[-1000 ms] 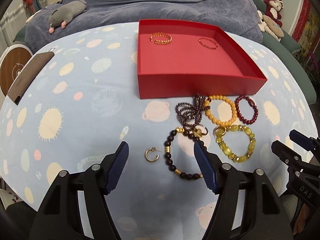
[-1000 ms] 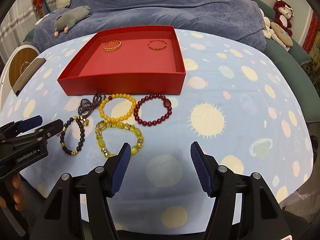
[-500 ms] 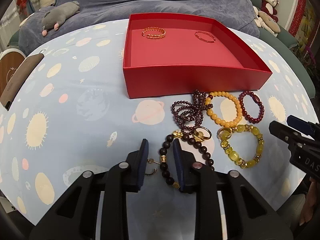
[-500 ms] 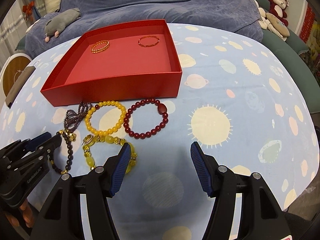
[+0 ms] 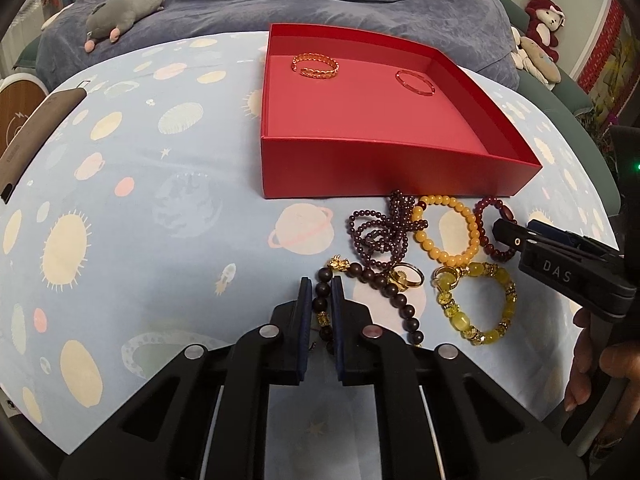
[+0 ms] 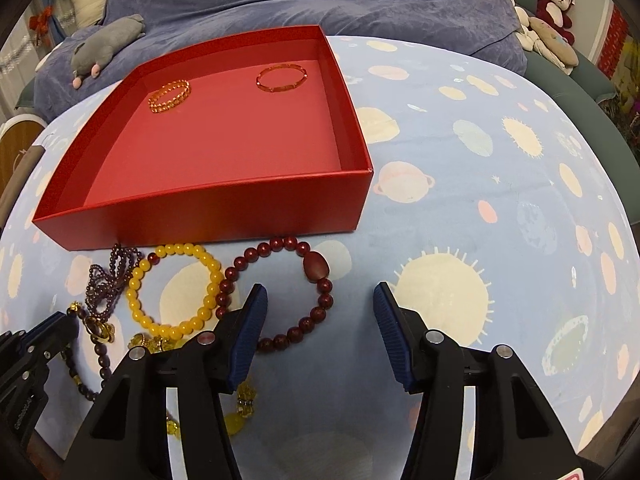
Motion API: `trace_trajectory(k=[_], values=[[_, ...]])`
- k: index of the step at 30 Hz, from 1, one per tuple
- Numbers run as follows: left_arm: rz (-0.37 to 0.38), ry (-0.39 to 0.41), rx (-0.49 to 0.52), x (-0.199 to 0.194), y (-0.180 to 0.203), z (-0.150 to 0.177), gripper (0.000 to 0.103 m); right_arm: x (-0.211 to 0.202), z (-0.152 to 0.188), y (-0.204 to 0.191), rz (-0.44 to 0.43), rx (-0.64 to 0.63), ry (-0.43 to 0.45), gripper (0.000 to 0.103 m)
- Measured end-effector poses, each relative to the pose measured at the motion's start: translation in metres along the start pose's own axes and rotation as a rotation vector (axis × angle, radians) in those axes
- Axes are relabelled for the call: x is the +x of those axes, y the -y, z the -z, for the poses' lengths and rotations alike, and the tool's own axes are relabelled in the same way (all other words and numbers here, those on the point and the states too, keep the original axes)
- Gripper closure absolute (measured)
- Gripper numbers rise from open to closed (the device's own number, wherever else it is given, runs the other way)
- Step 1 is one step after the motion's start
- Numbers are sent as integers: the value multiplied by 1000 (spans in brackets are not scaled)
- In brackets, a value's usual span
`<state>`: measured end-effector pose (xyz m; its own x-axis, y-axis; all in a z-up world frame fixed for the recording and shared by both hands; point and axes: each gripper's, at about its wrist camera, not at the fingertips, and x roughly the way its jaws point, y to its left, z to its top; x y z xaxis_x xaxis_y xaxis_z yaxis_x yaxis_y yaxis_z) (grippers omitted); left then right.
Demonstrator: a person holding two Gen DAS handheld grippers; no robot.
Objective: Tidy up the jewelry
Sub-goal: 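Grasp the black-and-gold bead bracelet with the left tool while the right tool grasps the dark red bead bracelet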
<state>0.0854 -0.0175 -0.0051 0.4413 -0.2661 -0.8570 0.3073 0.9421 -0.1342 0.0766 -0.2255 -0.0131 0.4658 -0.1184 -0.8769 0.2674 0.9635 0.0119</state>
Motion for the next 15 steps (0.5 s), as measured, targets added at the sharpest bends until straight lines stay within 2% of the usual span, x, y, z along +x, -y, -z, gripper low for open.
trace_trajectory(k=[2,4,6,7,15], values=[[3,-3,-4,0,-1,0,94,-1,0,0,-12,-8,4,60],[8,-7,-9,-1,-1,0,94,-2,0,-2,-28,-19,3,78],[10,-5,-10,-2,0,0,94,-3,1,-3,-37,-24,-4,92],[11,-5,-10,-3,0,0,95,-3,2,-3,-41,-22,-8,95],[29,-1,-16,-13,4,0,95,-22,16,6,-64,12,-6,96]])
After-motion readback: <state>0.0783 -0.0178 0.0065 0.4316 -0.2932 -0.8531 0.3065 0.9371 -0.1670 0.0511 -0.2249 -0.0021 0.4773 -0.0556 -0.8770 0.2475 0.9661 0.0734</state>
